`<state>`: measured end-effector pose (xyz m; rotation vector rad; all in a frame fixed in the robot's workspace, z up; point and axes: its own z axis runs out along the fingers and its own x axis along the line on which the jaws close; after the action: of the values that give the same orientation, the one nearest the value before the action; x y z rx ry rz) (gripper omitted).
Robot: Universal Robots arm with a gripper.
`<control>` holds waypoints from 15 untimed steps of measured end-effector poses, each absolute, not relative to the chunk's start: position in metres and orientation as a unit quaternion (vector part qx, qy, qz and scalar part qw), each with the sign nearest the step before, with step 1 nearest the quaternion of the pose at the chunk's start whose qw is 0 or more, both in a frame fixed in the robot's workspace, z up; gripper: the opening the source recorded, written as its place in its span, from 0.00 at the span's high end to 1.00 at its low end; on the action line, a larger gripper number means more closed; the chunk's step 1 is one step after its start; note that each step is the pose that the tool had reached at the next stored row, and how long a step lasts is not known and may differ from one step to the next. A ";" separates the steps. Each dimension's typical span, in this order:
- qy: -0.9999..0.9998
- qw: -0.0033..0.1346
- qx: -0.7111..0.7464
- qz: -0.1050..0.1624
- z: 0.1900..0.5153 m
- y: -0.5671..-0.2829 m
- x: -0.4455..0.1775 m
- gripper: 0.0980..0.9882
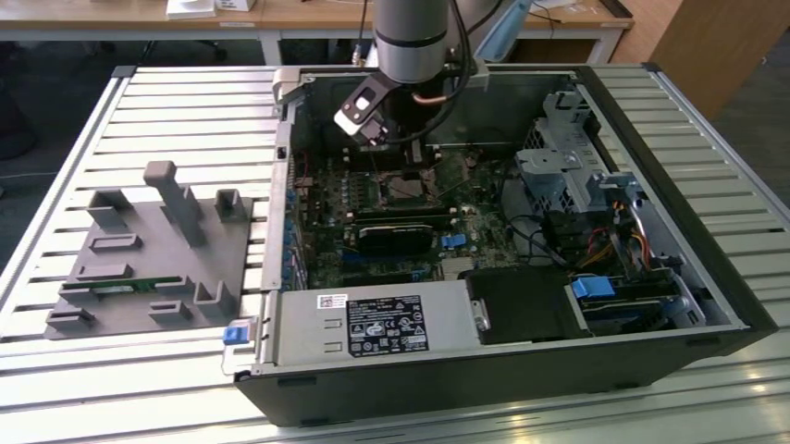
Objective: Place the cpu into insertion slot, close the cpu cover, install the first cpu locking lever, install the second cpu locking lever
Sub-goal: 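Close the cpu cover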
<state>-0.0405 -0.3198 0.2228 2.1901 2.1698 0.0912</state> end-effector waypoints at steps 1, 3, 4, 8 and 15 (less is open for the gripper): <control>0.703 0.029 0.710 0.030 0.223 -0.320 -0.040 0.99; 0.703 0.029 0.710 0.030 0.223 -0.320 -0.041 0.99; 0.703 0.029 0.710 0.030 0.223 -0.320 -0.041 0.99; 0.703 0.029 0.710 0.030 0.223 -0.324 -0.041 0.99; 0.703 0.028 0.710 0.029 0.223 -0.327 -0.036 0.99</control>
<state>-0.0360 -0.3273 0.2231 2.1910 2.1707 0.0896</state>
